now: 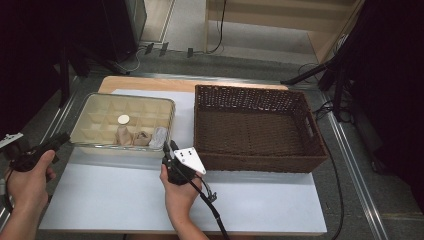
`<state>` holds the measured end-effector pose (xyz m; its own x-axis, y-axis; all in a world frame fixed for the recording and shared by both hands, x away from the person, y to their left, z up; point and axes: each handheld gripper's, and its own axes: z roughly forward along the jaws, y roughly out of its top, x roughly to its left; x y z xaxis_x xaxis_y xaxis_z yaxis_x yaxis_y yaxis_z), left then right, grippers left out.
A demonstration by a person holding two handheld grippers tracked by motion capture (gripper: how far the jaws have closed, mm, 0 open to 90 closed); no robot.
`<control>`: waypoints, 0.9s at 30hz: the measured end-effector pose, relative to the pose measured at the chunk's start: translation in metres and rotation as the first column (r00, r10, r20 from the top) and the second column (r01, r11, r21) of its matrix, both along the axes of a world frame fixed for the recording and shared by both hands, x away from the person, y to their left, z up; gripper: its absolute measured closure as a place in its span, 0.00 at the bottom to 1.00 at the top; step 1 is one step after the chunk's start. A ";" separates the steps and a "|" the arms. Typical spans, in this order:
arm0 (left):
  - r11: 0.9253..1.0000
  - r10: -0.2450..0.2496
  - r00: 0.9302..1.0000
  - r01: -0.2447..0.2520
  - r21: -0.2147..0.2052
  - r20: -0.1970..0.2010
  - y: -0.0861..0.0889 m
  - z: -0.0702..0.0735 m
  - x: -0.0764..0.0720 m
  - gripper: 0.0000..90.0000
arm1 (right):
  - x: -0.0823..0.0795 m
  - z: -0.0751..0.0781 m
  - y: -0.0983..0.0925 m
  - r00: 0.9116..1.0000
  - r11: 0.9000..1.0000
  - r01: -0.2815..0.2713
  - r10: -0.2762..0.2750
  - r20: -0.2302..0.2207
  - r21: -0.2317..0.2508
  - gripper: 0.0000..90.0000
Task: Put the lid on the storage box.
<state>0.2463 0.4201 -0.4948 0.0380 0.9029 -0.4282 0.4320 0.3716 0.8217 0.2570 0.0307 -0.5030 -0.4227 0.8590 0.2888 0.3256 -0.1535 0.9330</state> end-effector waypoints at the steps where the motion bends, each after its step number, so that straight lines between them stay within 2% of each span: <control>1: 1.000 -0.006 1.000 0.006 0.002 -0.002 -0.002 0.000 0.001 0.74 | 0.001 -0.001 0.001 1.000 1.000 0.001 -0.001 0.004 0.006 0.78; 4: 1.000 -0.012 1.000 0.012 0.015 -0.007 -0.005 -0.001 0.002 0.72 | 0.004 -0.003 0.004 1.000 1.000 0.000 0.000 -0.005 0.004 0.72; 6: 1.000 -0.015 1.000 0.015 0.020 -0.003 -0.005 0.000 0.002 0.71 | 0.006 -0.005 0.005 1.000 0.999 0.006 -0.006 -0.020 0.035 0.71; 8: 1.000 -0.022 1.000 0.022 0.020 0.001 -0.005 0.001 0.001 0.71 | 0.008 -0.006 0.006 1.000 0.999 0.014 -0.013 -0.028 0.044 0.71; 10: 0.999 -0.044 0.999 0.044 0.013 0.009 -0.005 0.002 0.000 0.70 | 0.008 -0.005 0.007 0.999 0.999 0.018 -0.016 -0.038 0.051 0.72; 11: 0.998 -0.053 0.999 0.053 0.025 0.006 -0.006 0.003 0.001 0.69 | 0.008 -0.005 0.008 0.999 0.998 0.018 -0.015 -0.046 0.060 0.72; 12: 0.998 -0.054 0.999 0.054 0.042 0.006 -0.007 0.003 0.001 0.68 | 0.008 -0.005 0.008 0.998 0.998 0.023 -0.020 -0.053 0.063 0.72; 15: 0.997 -0.054 0.999 0.054 0.048 0.000 -0.007 0.004 0.002 0.67 | 0.006 -0.003 0.007 0.998 0.998 0.037 -0.034 -0.057 0.056 0.78; 18: 0.998 -0.045 0.999 0.045 0.039 -0.002 -0.006 0.003 0.002 0.69 | 0.005 -0.002 0.009 0.997 0.997 0.047 -0.043 -0.063 0.056 0.76; 22: 0.999 0.005 1.000 -0.005 0.039 -0.006 -0.007 0.004 0.003 0.68 | 0.008 -0.005 0.012 0.997 0.997 0.052 -0.048 -0.062 0.063 0.72; 26: 1.000 0.010 1.000 -0.010 0.004 -0.009 -0.007 0.002 0.008 0.68 | 0.013 -0.005 0.013 0.998 0.997 0.056 -0.054 -0.045 0.050 0.72; 27: 1.000 0.012 1.000 -0.012 0.007 -0.009 -0.007 0.002 0.008 0.67 | 0.015 -0.006 0.014 0.998 0.997 0.056 -0.054 -0.043 0.051 0.71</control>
